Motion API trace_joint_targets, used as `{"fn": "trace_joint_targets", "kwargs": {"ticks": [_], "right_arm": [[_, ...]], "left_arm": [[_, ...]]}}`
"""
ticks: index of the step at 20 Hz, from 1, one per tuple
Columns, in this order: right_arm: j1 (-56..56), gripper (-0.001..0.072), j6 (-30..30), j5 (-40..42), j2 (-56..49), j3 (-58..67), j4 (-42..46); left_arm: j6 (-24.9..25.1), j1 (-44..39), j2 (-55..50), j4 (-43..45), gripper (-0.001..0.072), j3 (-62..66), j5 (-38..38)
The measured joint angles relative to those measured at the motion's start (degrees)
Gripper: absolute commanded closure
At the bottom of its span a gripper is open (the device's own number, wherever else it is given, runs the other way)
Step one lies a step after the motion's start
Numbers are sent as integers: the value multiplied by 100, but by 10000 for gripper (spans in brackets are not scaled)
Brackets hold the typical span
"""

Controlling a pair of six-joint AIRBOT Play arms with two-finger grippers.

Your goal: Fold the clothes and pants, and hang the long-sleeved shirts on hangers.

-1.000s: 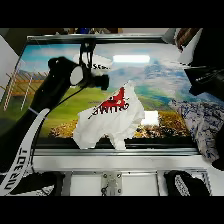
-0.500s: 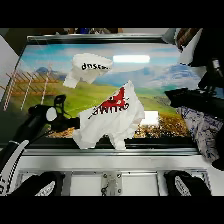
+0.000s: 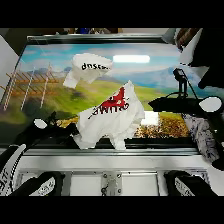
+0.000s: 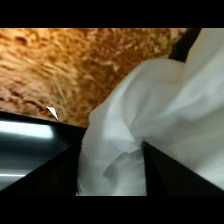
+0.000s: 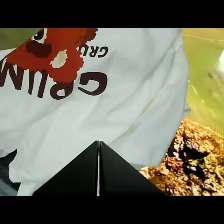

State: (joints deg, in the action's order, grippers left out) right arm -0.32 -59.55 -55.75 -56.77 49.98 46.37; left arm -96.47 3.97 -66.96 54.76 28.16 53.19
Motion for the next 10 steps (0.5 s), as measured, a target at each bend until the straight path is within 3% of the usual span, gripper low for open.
{"fn": "trace_joint_targets", "kwargs": {"ticks": [1,3,10], "right_arm": [[13,643,-136,0,-125,-2,39],[31,218,-393,0,-428,-2,87],[131,197,-1062,-48,-1755,-11,-409]], "left_arm": [[72,22,-90,-157,688,-24,-96],[168,63,-166,-369,687,-39,-225],[404,118,369,-584,687,297,-361]]}}
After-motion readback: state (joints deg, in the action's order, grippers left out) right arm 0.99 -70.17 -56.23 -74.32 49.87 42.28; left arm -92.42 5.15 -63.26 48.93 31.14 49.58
